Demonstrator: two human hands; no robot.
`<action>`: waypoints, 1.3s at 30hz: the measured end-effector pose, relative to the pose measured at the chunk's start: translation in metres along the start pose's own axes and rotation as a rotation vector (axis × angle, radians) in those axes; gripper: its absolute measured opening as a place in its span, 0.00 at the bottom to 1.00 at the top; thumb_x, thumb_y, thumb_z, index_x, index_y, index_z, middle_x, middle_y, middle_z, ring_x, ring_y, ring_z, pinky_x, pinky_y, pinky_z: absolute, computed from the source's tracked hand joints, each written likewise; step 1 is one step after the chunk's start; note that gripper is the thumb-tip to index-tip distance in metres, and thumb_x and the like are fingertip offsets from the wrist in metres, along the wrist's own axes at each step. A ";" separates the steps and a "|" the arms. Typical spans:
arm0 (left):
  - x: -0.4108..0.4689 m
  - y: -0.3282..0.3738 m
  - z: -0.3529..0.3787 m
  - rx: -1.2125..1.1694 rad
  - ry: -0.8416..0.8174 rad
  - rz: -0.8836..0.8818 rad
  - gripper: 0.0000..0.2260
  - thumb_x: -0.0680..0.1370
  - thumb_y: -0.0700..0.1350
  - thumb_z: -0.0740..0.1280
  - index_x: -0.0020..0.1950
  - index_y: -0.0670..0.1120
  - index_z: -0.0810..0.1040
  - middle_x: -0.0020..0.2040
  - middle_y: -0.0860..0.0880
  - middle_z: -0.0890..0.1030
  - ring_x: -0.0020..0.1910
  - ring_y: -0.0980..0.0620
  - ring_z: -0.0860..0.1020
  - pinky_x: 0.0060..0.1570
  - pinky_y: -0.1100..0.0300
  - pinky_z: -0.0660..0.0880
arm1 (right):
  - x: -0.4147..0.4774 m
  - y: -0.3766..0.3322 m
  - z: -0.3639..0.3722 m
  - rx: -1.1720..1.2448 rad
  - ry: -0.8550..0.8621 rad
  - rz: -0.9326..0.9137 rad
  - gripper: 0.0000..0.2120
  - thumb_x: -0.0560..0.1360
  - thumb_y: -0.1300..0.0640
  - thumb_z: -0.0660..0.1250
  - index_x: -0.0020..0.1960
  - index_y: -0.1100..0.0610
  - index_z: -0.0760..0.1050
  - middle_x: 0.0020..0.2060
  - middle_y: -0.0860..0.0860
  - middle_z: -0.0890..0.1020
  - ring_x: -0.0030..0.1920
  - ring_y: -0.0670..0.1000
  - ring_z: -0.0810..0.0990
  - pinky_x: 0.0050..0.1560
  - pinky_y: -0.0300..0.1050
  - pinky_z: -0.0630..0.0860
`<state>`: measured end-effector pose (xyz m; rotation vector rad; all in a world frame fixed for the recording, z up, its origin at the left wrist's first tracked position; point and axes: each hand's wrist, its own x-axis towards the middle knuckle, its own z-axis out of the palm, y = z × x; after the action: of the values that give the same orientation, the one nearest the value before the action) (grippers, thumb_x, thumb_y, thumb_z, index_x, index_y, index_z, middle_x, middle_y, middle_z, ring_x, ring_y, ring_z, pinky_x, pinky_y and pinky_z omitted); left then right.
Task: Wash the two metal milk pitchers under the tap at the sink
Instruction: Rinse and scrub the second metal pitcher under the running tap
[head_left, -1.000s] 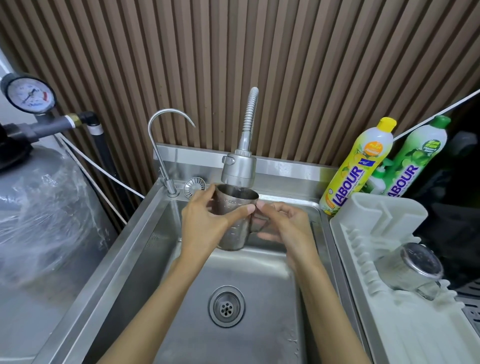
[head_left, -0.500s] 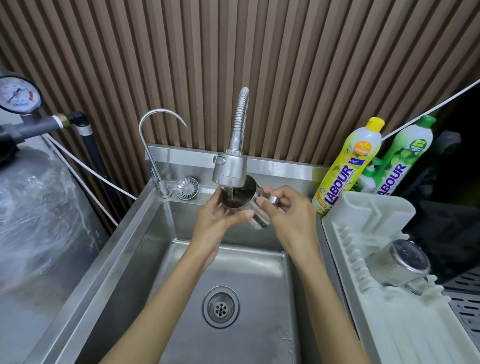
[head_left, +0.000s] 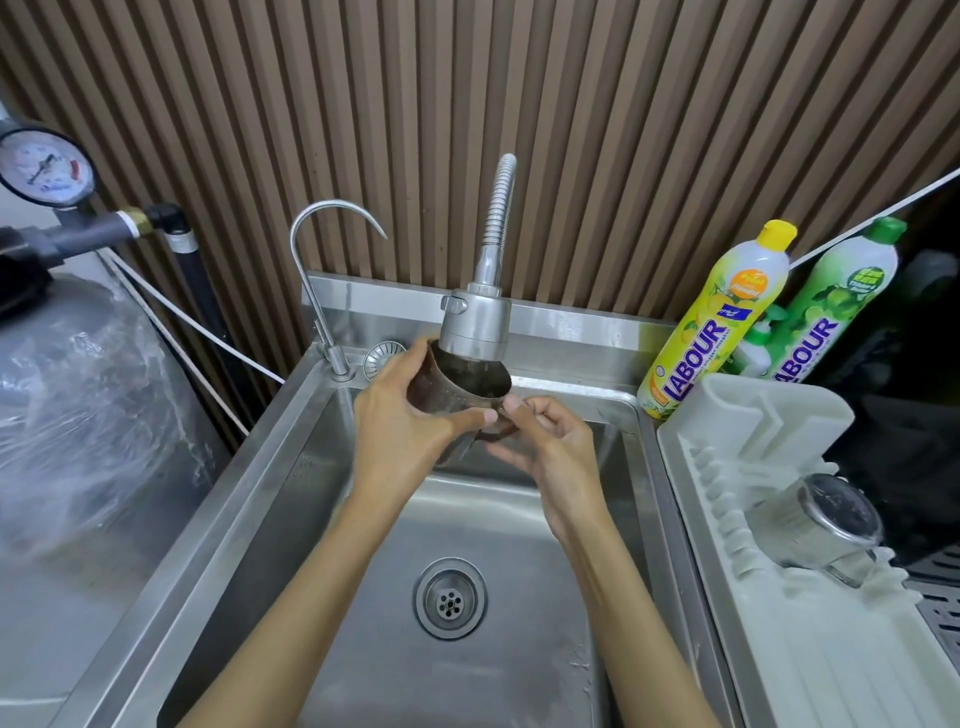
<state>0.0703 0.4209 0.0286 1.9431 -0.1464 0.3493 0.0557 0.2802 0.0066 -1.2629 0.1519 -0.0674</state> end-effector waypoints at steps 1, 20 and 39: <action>-0.001 0.001 -0.001 0.052 0.005 -0.019 0.32 0.55 0.62 0.75 0.57 0.52 0.78 0.50 0.52 0.82 0.51 0.54 0.80 0.54 0.55 0.77 | -0.002 -0.003 0.000 -0.023 0.017 0.001 0.07 0.74 0.60 0.68 0.39 0.60 0.73 0.40 0.54 0.84 0.46 0.51 0.84 0.45 0.51 0.83; -0.002 -0.017 0.033 -0.613 -0.130 -0.196 0.29 0.65 0.28 0.74 0.63 0.43 0.73 0.52 0.53 0.83 0.56 0.57 0.80 0.56 0.68 0.73 | -0.006 -0.030 -0.001 -0.447 0.197 -0.307 0.11 0.72 0.62 0.70 0.36 0.52 0.71 0.45 0.39 0.82 0.48 0.41 0.82 0.51 0.33 0.76; -0.008 -0.006 0.010 -0.222 -0.014 -0.078 0.22 0.57 0.60 0.77 0.48 0.55 0.82 0.42 0.56 0.84 0.42 0.64 0.80 0.49 0.72 0.73 | -0.013 -0.026 -0.003 -0.381 0.300 -0.110 0.13 0.69 0.52 0.74 0.35 0.60 0.75 0.37 0.57 0.84 0.41 0.54 0.85 0.32 0.48 0.82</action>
<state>0.0657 0.4134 0.0175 1.7266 -0.1126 0.2567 0.0430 0.2717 0.0315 -1.6372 0.3674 -0.3361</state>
